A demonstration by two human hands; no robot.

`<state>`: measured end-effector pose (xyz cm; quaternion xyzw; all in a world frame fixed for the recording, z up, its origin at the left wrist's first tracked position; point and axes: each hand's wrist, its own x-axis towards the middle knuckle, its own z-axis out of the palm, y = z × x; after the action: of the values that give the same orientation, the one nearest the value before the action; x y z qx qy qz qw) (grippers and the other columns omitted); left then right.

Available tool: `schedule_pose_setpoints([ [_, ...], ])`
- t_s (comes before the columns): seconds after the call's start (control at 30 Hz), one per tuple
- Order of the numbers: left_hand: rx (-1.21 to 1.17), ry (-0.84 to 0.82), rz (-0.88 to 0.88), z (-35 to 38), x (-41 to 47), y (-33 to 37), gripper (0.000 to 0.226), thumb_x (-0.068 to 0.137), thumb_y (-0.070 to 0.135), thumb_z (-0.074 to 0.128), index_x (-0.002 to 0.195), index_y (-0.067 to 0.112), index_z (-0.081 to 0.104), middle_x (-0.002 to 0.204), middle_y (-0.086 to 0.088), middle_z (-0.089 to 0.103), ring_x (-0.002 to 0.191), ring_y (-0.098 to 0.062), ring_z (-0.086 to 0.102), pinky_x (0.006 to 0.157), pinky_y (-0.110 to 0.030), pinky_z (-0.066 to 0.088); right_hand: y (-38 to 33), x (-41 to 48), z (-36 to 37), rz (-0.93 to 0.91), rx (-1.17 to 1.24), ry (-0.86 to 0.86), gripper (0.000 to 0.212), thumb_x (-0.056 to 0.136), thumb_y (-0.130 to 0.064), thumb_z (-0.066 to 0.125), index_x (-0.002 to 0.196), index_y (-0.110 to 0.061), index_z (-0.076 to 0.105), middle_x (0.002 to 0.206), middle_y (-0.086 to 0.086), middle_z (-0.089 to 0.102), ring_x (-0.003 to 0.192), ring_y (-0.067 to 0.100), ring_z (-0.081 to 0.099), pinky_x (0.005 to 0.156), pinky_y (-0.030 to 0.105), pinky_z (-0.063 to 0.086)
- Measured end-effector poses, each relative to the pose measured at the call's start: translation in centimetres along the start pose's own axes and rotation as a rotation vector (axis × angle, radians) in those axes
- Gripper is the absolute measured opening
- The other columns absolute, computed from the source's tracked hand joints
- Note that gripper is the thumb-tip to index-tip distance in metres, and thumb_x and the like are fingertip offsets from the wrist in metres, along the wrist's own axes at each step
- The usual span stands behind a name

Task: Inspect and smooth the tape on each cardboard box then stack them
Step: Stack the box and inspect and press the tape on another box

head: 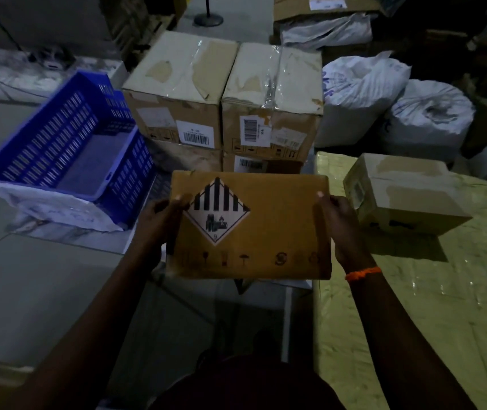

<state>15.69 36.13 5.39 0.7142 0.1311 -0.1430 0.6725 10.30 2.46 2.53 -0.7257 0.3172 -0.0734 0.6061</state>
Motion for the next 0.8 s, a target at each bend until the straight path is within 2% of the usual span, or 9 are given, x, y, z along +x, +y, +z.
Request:
schedule_pose_setpoints([
  [0.13, -0.179, 0.131, 0.001, -0.9, -1.4, -1.3, 0.026, 0.1, 0.061, 0.047, 0.107, 0.037, 0.052, 0.105, 0.011, 0.057, 0.101, -0.017, 0.057, 0.087, -0.041, 0.048, 1.2, -3.5, -1.2, -0.02, 0.155, 0.014, 0.04, 0.093, -0.072, 0.052, 0.107, -0.038, 0.066, 0.115, -0.008, 0.07, 0.111, 0.015, 0.067, 0.089, 0.047, 0.056],
  [0.27, -0.256, 0.216, 0.041, -0.2, -2.7, -1.7, 0.021, 0.103, 0.058, 0.043, 0.104, 0.039, 0.053, 0.105, 0.013, 0.058, 0.097, -0.009, 0.058, 0.08, -0.037, 0.051, 3.3, -4.4, -2.1, 0.008, 0.253, 0.097, 0.026, 0.109, -0.04, 0.049, 0.122, -0.022, 0.063, 0.124, -0.017, 0.069, 0.116, 0.01, 0.066, 0.082, 0.034, 0.061],
  [0.37, -0.266, 0.243, 0.102, 0.5, -2.8, -1.6, 0.015, 0.104, 0.051, 0.046, 0.103, 0.04, 0.056, 0.108, 0.017, 0.061, 0.103, -0.006, 0.059, 0.082, -0.034, 0.051, 4.3, -4.4, -2.5, 0.055, 0.238, 0.084, 0.083, 0.09, -0.067, 0.055, 0.149, -0.008, 0.049, 0.152, 0.015, 0.052, 0.138, 0.036, 0.051, 0.111, 0.047, 0.047],
  [0.43, -0.267, 0.226, 0.094, 0.7, -2.5, -2.1, 0.018, 0.103, 0.05, 0.05, 0.099, 0.036, 0.061, 0.105, 0.015, 0.065, 0.105, -0.007, 0.061, 0.086, -0.035, 0.051, 4.6, -4.0, -2.5, 0.086, 0.273, 0.085, 0.096, 0.083, -0.07, 0.054, 0.149, -0.001, 0.047, 0.151, 0.026, 0.049, 0.136, 0.042, 0.05, 0.101, 0.035, 0.053],
  [0.5, -0.232, 0.21, 0.074, 0.6, -2.0, -3.0, 0.022, 0.099, 0.054, 0.054, 0.094, 0.035, 0.063, 0.102, 0.013, 0.067, 0.106, -0.012, 0.063, 0.089, -0.038, 0.051, 5.2, -3.9, -2.3, 0.031, 0.267, 0.075, 0.072, 0.097, -0.051, 0.054, 0.146, 0.001, 0.049, 0.145, 0.025, 0.055, 0.13, 0.037, 0.056, 0.075, 0.012, 0.056],
  [0.57, -0.12, 0.227, 0.076, 0.4, -2.0, -4.1, 0.033, 0.096, 0.059, 0.055, 0.087, 0.028, 0.061, 0.094, 0.007, 0.067, 0.098, -0.015, 0.064, 0.083, -0.038, 0.051, 5.2, -4.9, -2.1, -0.037, 0.24, 0.053, 0.047, 0.107, -0.032, 0.051, 0.144, -0.004, 0.053, 0.127, 0.003, 0.067, 0.126, 0.019, 0.062, 0.07, 0.008, 0.053],
  [0.63, -0.055, 0.233, 0.085, -0.4, -2.4, -5.6, 0.034, 0.101, 0.051, 0.053, 0.084, 0.022, 0.058, 0.089, 0.002, 0.064, 0.086, -0.012, 0.063, 0.075, -0.035, 0.049, 5.9, -5.8, -2.3, -0.097, 0.195, 0.004, 0.036, 0.107, -0.026, 0.052, 0.139, -0.013, 0.06, 0.117, -0.011, 0.07, 0.112, -0.001, 0.067, 0.08, 0.017, 0.056],
  [0.7, -0.004, 0.184, 0.062, -1.6, -2.9, -7.6, 0.034, 0.103, 0.052, 0.05, 0.098, 0.021, 0.062, 0.099, -0.001, 0.066, 0.091, -0.015, 0.065, 0.078, -0.038, 0.051, 7.0, -7.0, -2.2, -0.073, 0.186, -0.035, 0.037, 0.1, -0.035, 0.06, 0.134, -0.022, 0.065, 0.117, -0.007, 0.074, 0.111, 0.008, 0.07, 0.088, 0.033, 0.059],
  [0.8, 0.131, 0.145, 0.023, -3.0, -3.3, -9.6, 0.054, 0.098, 0.063, 0.049, 0.119, 0.015, 0.065, 0.11, -0.007, 0.068, 0.099, -0.024, 0.066, 0.073, -0.037, 0.05, 8.3, -7.8, -2.0, -0.05, 0.15, -0.042, 0.037, 0.098, -0.031, 0.066, 0.134, -0.025, 0.065, 0.12, -0.003, 0.074, 0.109, 0.014, 0.071, 0.087, 0.035, 0.061],
])
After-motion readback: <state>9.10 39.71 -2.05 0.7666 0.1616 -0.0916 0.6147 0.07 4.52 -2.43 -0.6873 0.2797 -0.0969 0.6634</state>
